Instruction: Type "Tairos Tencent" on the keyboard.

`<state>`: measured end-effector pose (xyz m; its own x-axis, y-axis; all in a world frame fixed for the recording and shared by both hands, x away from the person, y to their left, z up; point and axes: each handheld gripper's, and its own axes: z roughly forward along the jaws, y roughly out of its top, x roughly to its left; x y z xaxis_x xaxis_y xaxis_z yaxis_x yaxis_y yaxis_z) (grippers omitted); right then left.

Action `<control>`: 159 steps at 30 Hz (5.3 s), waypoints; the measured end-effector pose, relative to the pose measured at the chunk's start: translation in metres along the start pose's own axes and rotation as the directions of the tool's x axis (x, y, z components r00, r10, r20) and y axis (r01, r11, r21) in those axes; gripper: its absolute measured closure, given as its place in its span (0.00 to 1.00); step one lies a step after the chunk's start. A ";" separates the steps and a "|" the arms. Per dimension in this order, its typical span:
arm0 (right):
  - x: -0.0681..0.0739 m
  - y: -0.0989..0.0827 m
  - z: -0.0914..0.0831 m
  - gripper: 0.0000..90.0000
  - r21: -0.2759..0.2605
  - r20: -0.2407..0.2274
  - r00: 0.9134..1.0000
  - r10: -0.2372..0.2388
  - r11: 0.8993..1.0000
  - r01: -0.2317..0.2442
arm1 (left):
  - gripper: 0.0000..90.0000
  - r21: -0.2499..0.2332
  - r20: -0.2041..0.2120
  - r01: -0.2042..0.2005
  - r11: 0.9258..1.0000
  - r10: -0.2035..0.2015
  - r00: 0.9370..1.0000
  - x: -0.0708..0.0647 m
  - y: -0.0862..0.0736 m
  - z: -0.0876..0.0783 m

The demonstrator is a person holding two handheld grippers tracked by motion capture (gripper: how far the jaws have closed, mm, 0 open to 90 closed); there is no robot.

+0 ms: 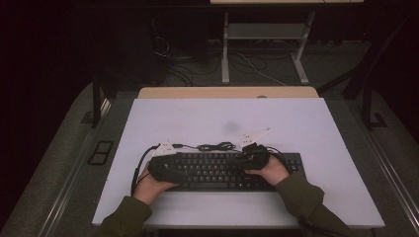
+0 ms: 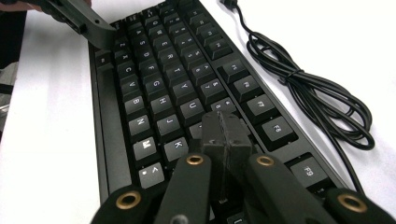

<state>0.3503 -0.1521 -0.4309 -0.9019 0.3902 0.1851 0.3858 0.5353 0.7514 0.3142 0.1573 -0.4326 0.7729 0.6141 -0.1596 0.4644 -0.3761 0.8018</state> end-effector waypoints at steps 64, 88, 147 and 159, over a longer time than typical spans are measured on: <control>-0.009 -0.002 -0.004 0.37 -0.098 0.054 0.996 0.066 0.993 -0.060 | 0.13 -0.002 -0.001 0.002 1.000 -0.002 1.000 0.001 0.000 -0.006; -0.014 -0.006 -0.001 0.25 -0.115 0.082 0.993 0.085 0.990 -0.075 | 0.57 0.042 -0.031 -0.022 0.999 0.024 0.999 0.004 -0.006 -0.017; -0.014 -0.006 -0.001 0.24 -0.113 0.096 0.992 0.085 0.991 -0.074 | 0.99 0.100 0.027 -0.055 0.993 0.052 0.998 -0.004 -0.005 -0.004; -0.015 -0.006 -0.001 0.24 -0.116 0.095 0.992 0.085 0.991 -0.074 | 0.99 0.067 0.034 -0.053 0.996 0.051 0.998 -0.006 -0.001 -0.010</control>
<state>0.3609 -0.1620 -0.4375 -0.8433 0.5039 0.1869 0.4261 0.4149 0.8039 0.3051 0.1604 -0.4266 0.8096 0.5704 -0.1382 0.4510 -0.4540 0.7684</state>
